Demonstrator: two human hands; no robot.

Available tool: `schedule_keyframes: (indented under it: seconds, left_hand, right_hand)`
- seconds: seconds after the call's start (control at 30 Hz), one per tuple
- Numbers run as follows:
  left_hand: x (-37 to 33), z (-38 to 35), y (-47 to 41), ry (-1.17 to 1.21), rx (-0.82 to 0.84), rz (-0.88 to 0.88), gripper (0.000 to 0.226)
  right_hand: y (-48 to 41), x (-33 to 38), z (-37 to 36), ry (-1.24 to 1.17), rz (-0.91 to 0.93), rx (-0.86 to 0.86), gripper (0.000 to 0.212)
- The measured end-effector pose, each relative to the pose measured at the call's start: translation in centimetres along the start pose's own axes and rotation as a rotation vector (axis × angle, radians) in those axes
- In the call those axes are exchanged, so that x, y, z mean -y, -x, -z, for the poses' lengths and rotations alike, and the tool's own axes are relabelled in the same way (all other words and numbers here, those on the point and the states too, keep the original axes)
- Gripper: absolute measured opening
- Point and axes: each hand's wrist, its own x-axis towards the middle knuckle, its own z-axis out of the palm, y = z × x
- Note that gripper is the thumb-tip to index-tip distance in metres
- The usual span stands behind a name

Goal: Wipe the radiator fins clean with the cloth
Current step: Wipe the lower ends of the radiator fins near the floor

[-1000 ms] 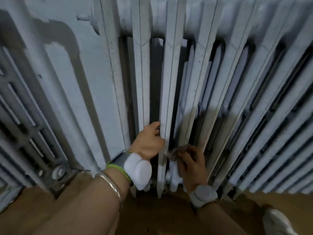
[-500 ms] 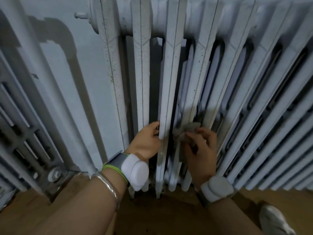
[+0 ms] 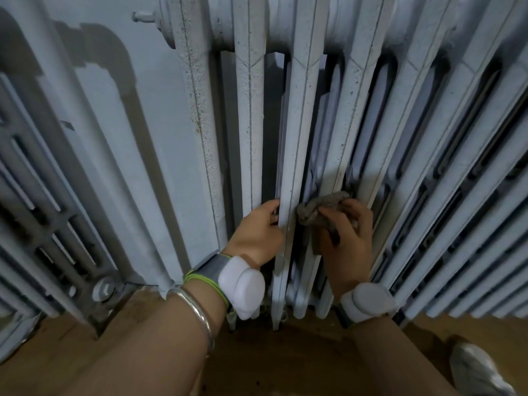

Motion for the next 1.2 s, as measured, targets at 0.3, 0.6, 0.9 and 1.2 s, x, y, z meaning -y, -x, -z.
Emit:
schedule_keyframes:
  seconds: [0.3, 0.6, 0.9, 1.2]
  left_hand:
    - [-0.4, 0.0, 0.4, 0.025, 0.022, 0.007, 0.059]
    - [0.2, 0.8, 0.5, -0.042, 0.043, 0.023, 0.059]
    - [0.4, 3.3, 1.6, -0.513, -0.043, 0.08, 0.033]
    - [0.5, 3.9, 2.0, -0.603, -0.11, 0.179, 0.028]
  right_hand:
    - [4.8, -2.4, -2.0, -0.009, -0.008, 0.064, 0.026]
    - [8.6, -3.9, -1.5, 0.08, -0.094, 0.302, 0.02]
    - [3.2, 1.9, 0.2, -0.086, 0.026, 0.236, 0.025]
    - [-3.5, 6.1, -0.4, -0.152, 0.105, -0.094, 0.024]
